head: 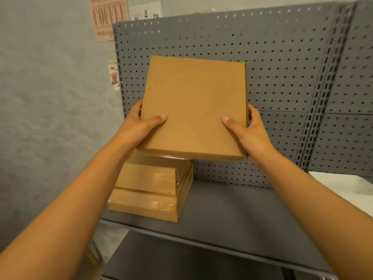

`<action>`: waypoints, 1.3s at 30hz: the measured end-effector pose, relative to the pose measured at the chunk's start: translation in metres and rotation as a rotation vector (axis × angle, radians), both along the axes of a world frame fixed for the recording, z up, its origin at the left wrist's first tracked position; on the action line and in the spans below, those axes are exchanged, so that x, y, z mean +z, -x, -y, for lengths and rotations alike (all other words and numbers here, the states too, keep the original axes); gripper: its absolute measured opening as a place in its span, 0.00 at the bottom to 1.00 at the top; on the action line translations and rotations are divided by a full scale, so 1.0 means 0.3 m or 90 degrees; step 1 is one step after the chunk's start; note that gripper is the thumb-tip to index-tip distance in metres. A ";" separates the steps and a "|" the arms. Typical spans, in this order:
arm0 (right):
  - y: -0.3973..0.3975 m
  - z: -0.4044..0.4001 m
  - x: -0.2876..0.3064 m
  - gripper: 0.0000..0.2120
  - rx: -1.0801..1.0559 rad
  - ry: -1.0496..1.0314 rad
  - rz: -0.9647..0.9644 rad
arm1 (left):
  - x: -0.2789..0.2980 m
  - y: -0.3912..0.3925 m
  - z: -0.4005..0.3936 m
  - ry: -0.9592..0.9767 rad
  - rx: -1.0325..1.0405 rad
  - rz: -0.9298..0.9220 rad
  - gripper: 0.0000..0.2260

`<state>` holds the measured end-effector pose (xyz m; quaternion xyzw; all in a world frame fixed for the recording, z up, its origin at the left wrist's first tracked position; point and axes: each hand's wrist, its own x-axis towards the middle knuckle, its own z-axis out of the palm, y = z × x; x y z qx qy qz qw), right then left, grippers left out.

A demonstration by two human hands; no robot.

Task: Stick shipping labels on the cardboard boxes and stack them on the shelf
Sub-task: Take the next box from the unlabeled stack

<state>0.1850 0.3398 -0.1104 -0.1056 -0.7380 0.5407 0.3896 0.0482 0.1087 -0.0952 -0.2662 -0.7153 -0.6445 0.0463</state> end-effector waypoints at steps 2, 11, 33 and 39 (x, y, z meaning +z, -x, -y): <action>-0.058 -0.056 0.011 0.37 -0.013 0.005 0.000 | 0.010 -0.049 -0.066 0.005 0.007 -0.010 0.33; -0.286 -0.349 -0.113 0.34 -0.109 0.034 0.117 | -0.126 -0.249 -0.409 0.094 -0.015 0.063 0.33; -0.387 -0.590 -0.568 0.35 -0.075 0.112 0.459 | -0.576 -0.302 -0.662 0.396 -0.059 0.293 0.34; -0.357 -0.599 -0.583 0.36 -0.076 0.075 0.479 | -0.577 -0.265 -0.682 0.421 -0.072 0.279 0.33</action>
